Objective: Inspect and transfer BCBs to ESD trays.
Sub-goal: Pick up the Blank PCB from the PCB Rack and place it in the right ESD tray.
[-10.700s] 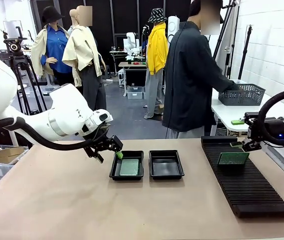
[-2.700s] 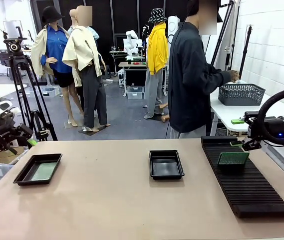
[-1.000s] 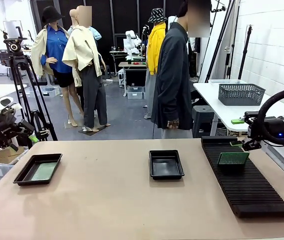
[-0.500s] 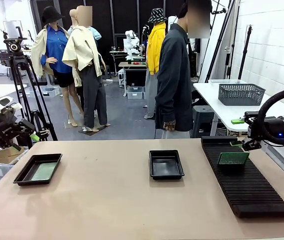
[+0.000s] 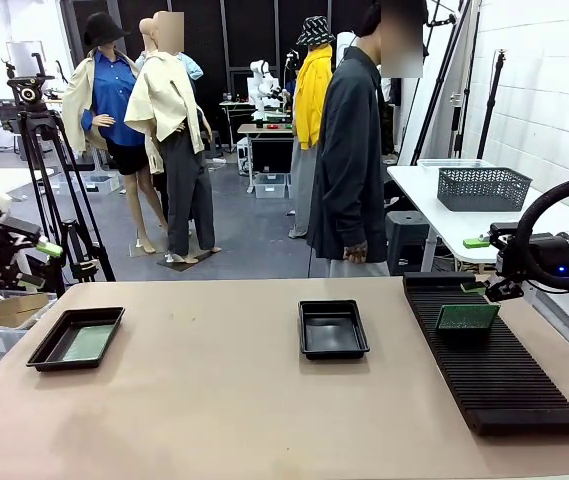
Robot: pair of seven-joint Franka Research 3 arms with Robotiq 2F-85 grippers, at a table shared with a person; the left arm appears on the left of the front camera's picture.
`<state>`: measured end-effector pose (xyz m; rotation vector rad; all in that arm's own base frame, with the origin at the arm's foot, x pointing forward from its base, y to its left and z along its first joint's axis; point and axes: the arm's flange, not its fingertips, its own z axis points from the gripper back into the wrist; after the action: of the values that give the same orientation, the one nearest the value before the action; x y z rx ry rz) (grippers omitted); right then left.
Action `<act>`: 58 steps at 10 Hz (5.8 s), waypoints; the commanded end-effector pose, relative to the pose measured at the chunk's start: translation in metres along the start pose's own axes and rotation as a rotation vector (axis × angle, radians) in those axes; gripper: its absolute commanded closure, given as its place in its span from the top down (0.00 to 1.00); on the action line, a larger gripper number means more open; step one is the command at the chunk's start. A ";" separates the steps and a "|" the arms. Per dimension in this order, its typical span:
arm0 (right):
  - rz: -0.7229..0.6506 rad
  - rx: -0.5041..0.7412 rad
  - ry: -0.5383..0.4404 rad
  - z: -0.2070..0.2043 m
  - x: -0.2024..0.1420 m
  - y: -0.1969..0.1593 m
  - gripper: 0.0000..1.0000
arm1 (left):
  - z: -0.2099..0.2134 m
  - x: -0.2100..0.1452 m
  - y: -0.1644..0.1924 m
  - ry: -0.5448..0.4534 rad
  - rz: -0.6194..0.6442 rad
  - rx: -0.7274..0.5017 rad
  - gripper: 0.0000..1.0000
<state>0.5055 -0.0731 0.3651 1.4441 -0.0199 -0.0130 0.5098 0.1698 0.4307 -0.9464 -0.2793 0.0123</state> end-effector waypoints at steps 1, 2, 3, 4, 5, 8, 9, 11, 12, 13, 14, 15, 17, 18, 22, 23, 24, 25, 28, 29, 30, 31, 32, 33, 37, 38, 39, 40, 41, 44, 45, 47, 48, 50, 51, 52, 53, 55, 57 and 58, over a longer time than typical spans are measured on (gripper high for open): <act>0.015 -0.002 0.003 -0.002 -0.006 0.000 1.00 | 0.020 0.004 0.023 -0.111 -0.006 -0.210 1.00; 0.015 -0.002 0.003 -0.002 -0.006 0.000 1.00 | 0.023 0.003 0.031 -0.120 0.001 -0.271 1.00; 0.015 -0.002 0.003 -0.002 -0.006 0.000 1.00 | 0.020 0.003 0.039 -0.107 0.046 -0.287 1.00; 0.015 -0.002 0.003 -0.002 -0.006 0.000 1.00 | 0.016 0.001 0.046 -0.093 0.074 -0.304 1.00; 0.015 -0.002 0.003 -0.002 -0.006 0.000 1.00 | 0.013 -0.001 0.050 -0.078 0.079 -0.310 1.00; 0.015 -0.002 0.003 -0.002 -0.006 0.000 1.00 | 0.002 -0.004 0.056 0.089 0.093 -0.341 1.00; 0.015 -0.002 0.003 -0.002 -0.006 0.000 1.00 | 0.004 -0.004 0.054 0.113 0.080 -0.395 1.00; 0.015 -0.002 0.003 -0.002 -0.006 0.000 1.00 | -0.006 -0.012 0.058 0.018 0.094 -0.349 1.00; 0.015 -0.002 0.003 -0.002 -0.006 0.000 1.00 | -0.006 -0.012 0.058 0.018 0.094 -0.349 1.00; 0.015 -0.002 0.003 -0.002 -0.006 0.000 1.00 | -0.006 -0.012 0.058 0.018 0.094 -0.349 1.00; 0.015 -0.002 0.003 -0.002 -0.006 0.000 1.00 | -0.006 -0.012 0.058 0.018 0.094 -0.349 1.00; 0.015 -0.002 0.003 -0.002 -0.006 0.000 1.00 | -0.006 -0.012 0.058 0.018 0.094 -0.349 1.00; 0.000 0.000 0.000 0.000 0.000 0.000 1.00 | -0.006 -0.012 0.058 0.018 0.094 -0.349 1.00; 0.097 -0.032 0.048 -0.003 0.011 0.009 1.00 | -0.006 -0.012 0.058 0.018 0.094 -0.349 1.00; 0.331 -0.259 0.271 0.004 0.048 0.055 1.00 | -0.006 -0.012 0.058 0.018 0.094 -0.349 1.00; 0.384 -0.329 0.351 0.001 0.054 0.063 1.00 | -0.006 -0.012 0.058 0.018 0.094 -0.349 1.00; 0.471 -0.427 0.463 -0.003 0.062 0.068 1.00 | -0.006 -0.012 0.058 0.018 0.094 -0.349 1.00; 0.557 -0.483 0.465 -0.011 0.069 0.073 1.00 | -0.006 -0.012 0.058 0.018 0.094 -0.349 1.00; 0.797 -0.682 0.623 -0.033 0.069 0.083 1.00 | -0.006 -0.012 0.058 0.018 0.094 -0.349 1.00; 0.880 -0.723 0.680 -0.039 0.068 0.085 1.00 | -0.006 -0.012 0.058 0.018 0.094 -0.349 1.00; 0.958 -0.769 0.696 -0.045 0.064 0.086 1.00 | -0.006 -0.012 0.058 0.018 0.094 -0.349 1.00; 1.006 -0.801 0.747 -0.051 0.062 0.088 1.00 | -0.006 -0.012 0.058 0.018 0.094 -0.349 1.00; 1.040 -0.853 0.793 -0.057 0.062 0.088 1.00 | -0.006 -0.012 0.058 0.018 0.094 -0.349 1.00; 1.077 -0.920 0.833 -0.064 0.062 0.084 1.00 | -0.006 -0.012 0.058 0.018 0.094 -0.349 1.00; 1.174 -1.008 0.997 -0.081 0.059 0.071 1.00 | -0.006 -0.012 0.058 0.018 0.094 -0.349 1.00; 1.187 -1.028 1.040 -0.083 0.057 0.071 1.00 | -0.006 -0.012 0.058 0.018 0.094 -0.349 1.00; 1.206 -1.053 1.035 -0.085 0.054 0.069 1.00 | -0.006 -0.012 0.058 0.018 0.094 -0.349 1.00; 1.224 -1.081 1.045 -0.087 0.051 0.067 1.00 | -0.006 -0.012 0.058 0.018 0.094 -0.349 1.00; 1.231 -1.106 1.047 -0.087 0.049 0.063 1.00 | -0.006 -0.012 0.058 0.018 0.094 -0.349 1.00; 1.225 -1.144 1.064 -0.088 0.049 0.056 1.00 | -0.006 -0.012 0.058 0.018 0.094 -0.349 1.00; 1.228 -1.143 1.069 -0.088 0.049 0.054 1.00 | -0.006 -0.012 0.058 0.018 0.094 -0.349 1.00; 1.223 -1.109 1.058 -0.087 0.055 0.058 1.00 | -0.006 -0.012 0.058 0.018 0.094 -0.349 1.00; 1.223 -1.109 1.058 -0.087 0.055 0.058 1.00 | -0.006 -0.012 0.058 0.018 0.094 -0.349 1.00; 1.223 -1.109 1.058 -0.087 0.055 0.058 1.00 | -0.006 -0.012 0.058 0.018 0.094 -0.349 1.00; 1.223 -1.109 1.058 -0.087 0.055 0.058 1.00 | -0.006 -0.012 0.058 0.018 0.094 -0.349 1.00; 1.223 -1.109 1.058 -0.087 0.055 0.058 1.00 | -0.006 -0.012 0.058 0.018 0.094 -0.349 1.00; 1.223 -1.109 1.058 -0.087 0.055 0.058 1.00 | -0.006 -0.012 0.058 0.018 0.094 -0.349 1.00; 1.223 -1.109 1.058 -0.087 0.055 0.058 1.00 | -0.006 -0.012 0.058 0.018 0.094 -0.349 1.00; 1.222 -1.123 1.073 -0.085 0.056 0.054 1.00 | -0.006 -0.012 0.058 0.018 0.094 -0.349 1.00; 1.213 -1.151 1.094 -0.084 0.059 0.052 1.00 | -0.006 -0.012 0.058 0.018 0.094 -0.349 1.00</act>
<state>0.5618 0.0175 0.4084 0.0229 -0.0084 1.4918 0.5079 0.1991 0.3766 -1.3060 -0.2066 0.0322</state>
